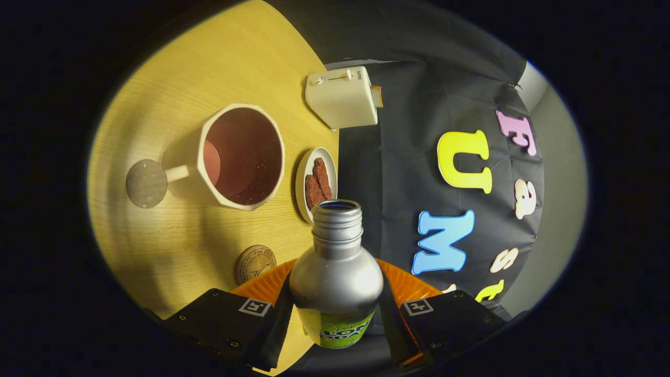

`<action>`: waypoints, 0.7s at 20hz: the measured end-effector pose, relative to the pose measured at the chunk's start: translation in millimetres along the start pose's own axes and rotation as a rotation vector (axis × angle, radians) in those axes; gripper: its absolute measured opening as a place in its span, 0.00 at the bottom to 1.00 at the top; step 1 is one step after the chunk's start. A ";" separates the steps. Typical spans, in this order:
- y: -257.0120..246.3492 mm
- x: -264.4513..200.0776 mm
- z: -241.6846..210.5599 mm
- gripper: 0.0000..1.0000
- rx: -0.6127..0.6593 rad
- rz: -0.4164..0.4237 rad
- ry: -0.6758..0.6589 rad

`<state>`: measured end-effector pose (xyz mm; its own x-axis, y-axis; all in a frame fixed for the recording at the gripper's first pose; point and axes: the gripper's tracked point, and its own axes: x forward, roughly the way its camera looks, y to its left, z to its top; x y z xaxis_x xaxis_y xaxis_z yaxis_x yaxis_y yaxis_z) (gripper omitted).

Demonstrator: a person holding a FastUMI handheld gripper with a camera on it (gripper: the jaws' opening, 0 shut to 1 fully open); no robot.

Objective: Take the bottle from table, then pour the juice into the cup, finally place the bottle on the coaster

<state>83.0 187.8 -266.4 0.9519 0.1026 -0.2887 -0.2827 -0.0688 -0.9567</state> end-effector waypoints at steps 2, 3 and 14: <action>-3.2 0.4 3.5 0.77 -0.041 -0.010 -0.007; -5.1 1.2 5.7 0.77 -0.059 -0.013 -0.014; -22.4 8.9 13.2 0.77 -0.200 -0.045 -0.052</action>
<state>96.3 203.3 -248.1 0.9542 0.1613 -0.2520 -0.2057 -0.2577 -0.9441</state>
